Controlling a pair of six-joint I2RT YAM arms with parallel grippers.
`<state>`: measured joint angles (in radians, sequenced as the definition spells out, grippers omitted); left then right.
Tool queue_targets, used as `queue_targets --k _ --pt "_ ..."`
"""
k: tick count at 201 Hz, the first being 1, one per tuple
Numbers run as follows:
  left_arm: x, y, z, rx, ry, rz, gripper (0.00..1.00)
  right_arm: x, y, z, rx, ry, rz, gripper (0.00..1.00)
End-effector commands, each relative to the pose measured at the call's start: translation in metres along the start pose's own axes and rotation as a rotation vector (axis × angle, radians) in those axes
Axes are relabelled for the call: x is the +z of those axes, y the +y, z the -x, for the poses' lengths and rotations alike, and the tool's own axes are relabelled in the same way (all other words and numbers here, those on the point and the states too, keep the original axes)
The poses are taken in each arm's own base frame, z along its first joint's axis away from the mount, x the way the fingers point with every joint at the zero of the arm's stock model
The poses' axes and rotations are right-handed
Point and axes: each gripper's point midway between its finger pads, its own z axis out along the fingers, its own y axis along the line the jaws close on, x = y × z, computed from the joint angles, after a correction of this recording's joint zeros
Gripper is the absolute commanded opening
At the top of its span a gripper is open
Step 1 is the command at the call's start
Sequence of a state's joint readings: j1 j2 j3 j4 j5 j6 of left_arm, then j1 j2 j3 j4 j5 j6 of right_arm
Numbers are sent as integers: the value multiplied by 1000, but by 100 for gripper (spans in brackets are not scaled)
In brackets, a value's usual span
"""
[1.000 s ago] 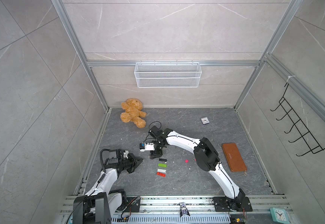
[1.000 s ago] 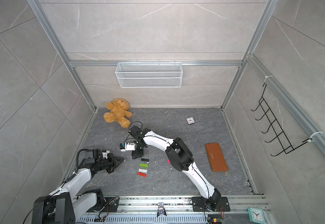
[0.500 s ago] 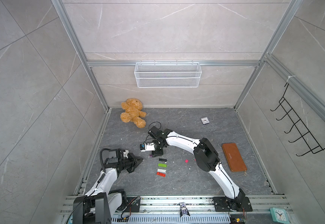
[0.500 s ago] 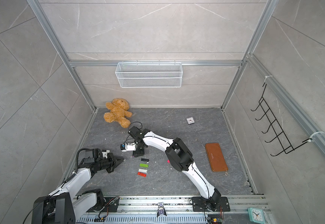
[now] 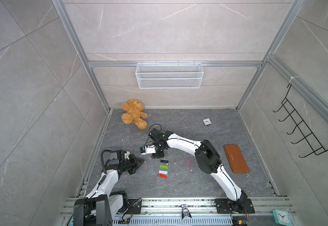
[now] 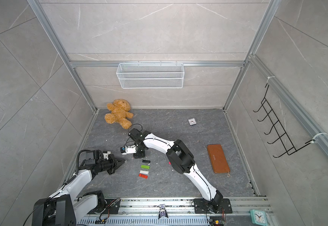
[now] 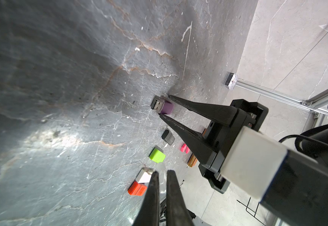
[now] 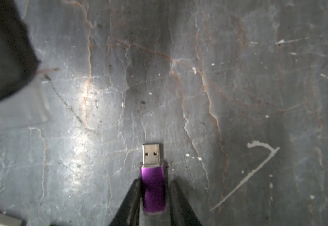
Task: Close the usb drive cover
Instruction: Pick up the USB drive from the center of the board.
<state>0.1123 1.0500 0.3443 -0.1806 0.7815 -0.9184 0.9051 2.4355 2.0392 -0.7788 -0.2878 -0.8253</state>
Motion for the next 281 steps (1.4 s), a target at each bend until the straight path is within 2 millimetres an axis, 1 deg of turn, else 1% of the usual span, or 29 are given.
queue_targets --k 1,22,40,59,85,123,145,183,219,281 --pt "-5 -14 0 41 4 -37 0 17 20 -20 24 67 69 22" --pt "-5 -15 -1 41 10 -45 0 10 18 -12 60 39 60 16" --pt "-4 -17 0 46 11 -59 0 1 20 -3 98 -5 63 16" --pt "-4 -20 -1 49 22 -73 0 -8 19 3 135 -58 49 15" --pt "-4 -27 -1 63 27 -103 0 -29 17 11 194 -166 39 15" --pt "-4 -43 -3 97 75 -158 0 -54 33 14 200 -277 26 15" --pt "-4 -50 -4 113 91 -180 0 -63 36 16 222 -340 22 15" --pt "-4 -59 -10 140 125 -206 0 -71 38 26 237 -403 48 15" --pt "-2 -58 -13 141 137 -204 0 -75 35 30 244 -433 43 15" --pt "-3 -58 -13 152 126 -199 0 -78 39 33 239 -452 68 15"
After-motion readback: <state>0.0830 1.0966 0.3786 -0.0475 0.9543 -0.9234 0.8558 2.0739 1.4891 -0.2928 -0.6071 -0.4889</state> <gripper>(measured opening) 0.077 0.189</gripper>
